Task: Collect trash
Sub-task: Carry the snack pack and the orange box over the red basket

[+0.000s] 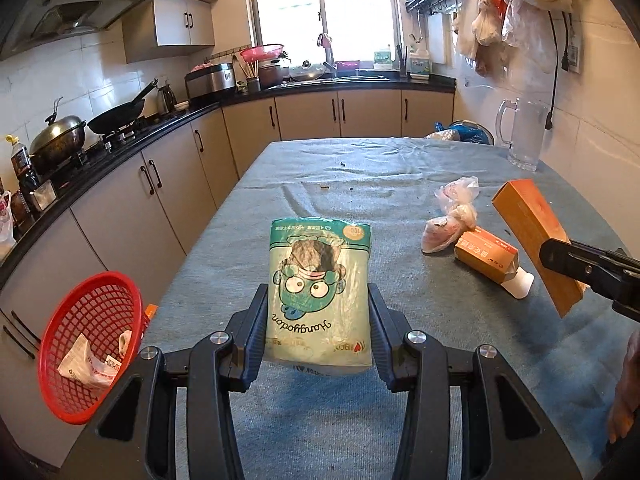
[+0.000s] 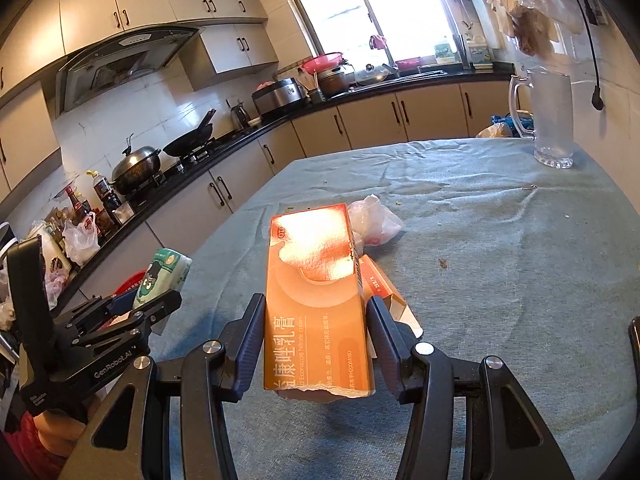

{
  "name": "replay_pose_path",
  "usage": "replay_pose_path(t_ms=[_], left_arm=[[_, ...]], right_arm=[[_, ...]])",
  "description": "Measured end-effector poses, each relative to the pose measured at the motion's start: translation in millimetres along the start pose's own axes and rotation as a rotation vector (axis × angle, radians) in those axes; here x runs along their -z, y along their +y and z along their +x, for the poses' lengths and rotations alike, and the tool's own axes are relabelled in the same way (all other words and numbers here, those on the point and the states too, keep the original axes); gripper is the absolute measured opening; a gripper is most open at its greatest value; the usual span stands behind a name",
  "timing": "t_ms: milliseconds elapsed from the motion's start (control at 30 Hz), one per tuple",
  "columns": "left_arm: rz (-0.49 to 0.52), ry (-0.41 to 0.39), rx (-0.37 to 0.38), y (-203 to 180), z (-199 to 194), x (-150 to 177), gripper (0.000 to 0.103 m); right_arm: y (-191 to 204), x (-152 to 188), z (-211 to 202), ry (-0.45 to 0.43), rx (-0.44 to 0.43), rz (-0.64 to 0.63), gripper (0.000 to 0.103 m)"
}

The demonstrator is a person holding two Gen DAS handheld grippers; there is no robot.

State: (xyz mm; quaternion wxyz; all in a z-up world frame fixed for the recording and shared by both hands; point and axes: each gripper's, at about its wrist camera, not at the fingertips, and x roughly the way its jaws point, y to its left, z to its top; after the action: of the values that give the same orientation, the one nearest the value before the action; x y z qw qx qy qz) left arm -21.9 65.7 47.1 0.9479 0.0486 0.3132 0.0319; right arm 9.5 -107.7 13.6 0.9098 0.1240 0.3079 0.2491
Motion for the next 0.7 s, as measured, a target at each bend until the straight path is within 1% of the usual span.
replay_pose_path(t_ms=[233, 500, 700], left_arm=[[-0.001, -0.016, -0.009, 6.5, -13.7, 3.4, 0.044], [-0.016, -0.017, -0.009, 16.6, -25.2, 9.7, 0.044], [-0.03, -0.018, -0.012, 26.3, -32.1, 15.0, 0.044]], right_arm=[[2.3, 2.2, 0.7, 0.024, -0.011, 0.038, 0.055], [25.9, 17.6, -4.1, 0.048, -0.017, 0.037, 0.055], [42.1, 28.0, 0.4, 0.083, -0.03, 0.042, 0.055]])
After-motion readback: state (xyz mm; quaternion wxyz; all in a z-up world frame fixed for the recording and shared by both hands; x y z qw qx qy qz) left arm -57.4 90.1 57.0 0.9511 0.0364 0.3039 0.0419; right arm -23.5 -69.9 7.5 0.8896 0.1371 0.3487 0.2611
